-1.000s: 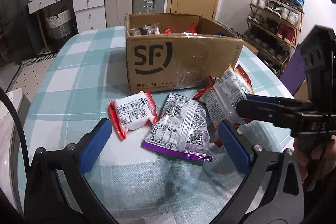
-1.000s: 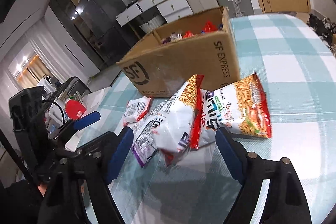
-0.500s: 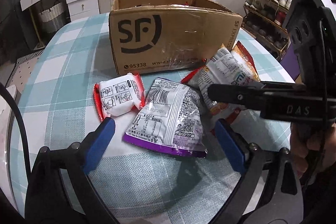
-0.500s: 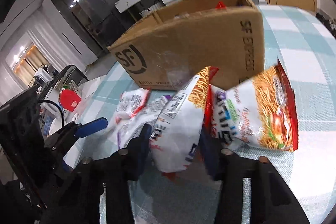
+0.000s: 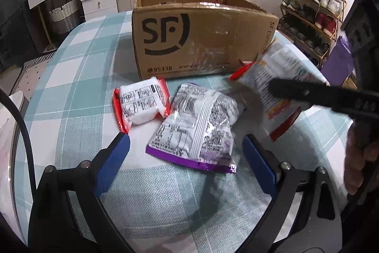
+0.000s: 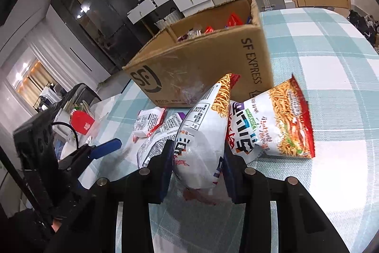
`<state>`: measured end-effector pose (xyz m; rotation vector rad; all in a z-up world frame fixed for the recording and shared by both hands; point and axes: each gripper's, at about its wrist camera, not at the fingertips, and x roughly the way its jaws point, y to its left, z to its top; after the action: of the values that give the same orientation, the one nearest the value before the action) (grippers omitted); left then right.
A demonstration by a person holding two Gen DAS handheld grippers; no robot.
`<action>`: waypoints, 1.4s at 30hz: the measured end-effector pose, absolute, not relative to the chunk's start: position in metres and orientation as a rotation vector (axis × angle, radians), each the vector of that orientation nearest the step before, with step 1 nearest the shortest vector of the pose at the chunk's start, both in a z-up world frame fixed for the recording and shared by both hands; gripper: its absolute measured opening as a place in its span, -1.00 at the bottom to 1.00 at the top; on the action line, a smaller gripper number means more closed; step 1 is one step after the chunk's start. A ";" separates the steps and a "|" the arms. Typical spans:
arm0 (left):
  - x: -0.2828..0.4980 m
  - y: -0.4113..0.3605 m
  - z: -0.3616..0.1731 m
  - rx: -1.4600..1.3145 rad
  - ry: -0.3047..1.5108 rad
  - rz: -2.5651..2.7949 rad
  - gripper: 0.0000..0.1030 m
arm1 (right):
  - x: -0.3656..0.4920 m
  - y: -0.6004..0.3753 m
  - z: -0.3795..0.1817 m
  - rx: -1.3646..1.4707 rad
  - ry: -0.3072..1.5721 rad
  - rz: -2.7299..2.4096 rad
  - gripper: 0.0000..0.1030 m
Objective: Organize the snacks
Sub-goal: 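Lift the white noodle bag with right gripper while left gripper grasps the purple-edged white bag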
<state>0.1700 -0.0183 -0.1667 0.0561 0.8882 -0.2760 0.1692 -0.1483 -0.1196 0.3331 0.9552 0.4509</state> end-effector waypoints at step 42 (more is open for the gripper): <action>0.198 -0.055 -0.175 0.037 0.924 -0.377 -0.12 | 0.139 -0.200 -0.086 0.434 0.860 0.491 -0.26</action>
<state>0.1977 -0.0545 -0.1752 0.0372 0.9245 -0.3769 0.1392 -0.2002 -0.0855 0.4338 0.8602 0.4906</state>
